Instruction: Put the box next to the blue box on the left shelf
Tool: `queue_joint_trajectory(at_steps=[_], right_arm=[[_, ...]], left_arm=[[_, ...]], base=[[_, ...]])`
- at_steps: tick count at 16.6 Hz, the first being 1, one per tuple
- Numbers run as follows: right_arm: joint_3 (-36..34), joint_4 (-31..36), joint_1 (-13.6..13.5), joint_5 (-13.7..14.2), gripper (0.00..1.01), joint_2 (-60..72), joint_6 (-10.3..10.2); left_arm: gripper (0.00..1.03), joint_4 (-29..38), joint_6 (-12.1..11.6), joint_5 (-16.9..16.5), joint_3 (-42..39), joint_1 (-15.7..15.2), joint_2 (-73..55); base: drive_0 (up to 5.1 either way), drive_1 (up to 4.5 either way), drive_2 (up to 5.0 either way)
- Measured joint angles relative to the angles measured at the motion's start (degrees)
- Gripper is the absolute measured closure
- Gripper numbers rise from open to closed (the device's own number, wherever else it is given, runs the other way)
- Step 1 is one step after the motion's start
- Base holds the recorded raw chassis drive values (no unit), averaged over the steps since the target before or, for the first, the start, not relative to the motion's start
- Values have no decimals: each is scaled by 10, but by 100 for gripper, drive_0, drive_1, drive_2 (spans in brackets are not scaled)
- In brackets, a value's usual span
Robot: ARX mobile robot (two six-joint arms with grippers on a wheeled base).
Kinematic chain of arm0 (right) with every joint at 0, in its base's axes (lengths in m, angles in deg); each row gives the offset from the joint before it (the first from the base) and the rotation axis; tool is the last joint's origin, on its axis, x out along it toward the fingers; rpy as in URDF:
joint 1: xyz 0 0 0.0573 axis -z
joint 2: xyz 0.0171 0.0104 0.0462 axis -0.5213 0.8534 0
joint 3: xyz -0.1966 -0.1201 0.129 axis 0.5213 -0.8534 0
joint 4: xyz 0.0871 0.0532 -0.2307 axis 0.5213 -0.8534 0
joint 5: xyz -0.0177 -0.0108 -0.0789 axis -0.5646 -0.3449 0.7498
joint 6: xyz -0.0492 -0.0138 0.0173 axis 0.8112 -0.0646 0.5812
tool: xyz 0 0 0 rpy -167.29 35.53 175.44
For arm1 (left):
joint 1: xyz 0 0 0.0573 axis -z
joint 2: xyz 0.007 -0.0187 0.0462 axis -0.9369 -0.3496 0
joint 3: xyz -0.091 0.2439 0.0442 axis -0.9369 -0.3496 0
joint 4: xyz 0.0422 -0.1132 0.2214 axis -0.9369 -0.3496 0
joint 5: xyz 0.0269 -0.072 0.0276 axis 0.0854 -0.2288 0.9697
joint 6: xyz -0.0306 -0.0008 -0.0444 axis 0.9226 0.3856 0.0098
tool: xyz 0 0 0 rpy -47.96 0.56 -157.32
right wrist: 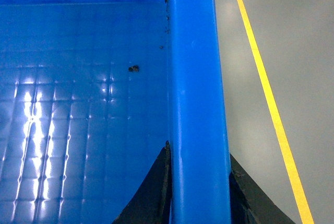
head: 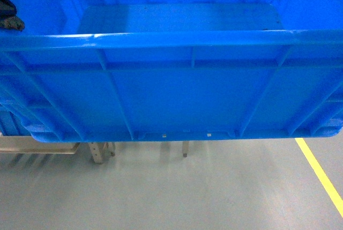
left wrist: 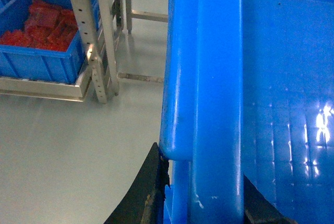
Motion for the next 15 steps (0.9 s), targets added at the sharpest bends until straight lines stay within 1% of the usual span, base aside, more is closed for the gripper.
queue_joint_trajectory(at_steps=[1,3,4,15], right_arm=[[0,2,0,0,81,0,0],[0,7,0,0,82,3,0],[0,-2,0,0,82,3,0],[0,1,0,2,82,0,0]], left_arm=[[86,3,0,0,0,0,0],[86,6,0,0,0,0,-2],[86,0,0,0,0,0,-2],[86,2,0,0,0,2,-2]], base=[[-4,419,-427],[0,0,0],[0,0,0],[-486,250,250]])
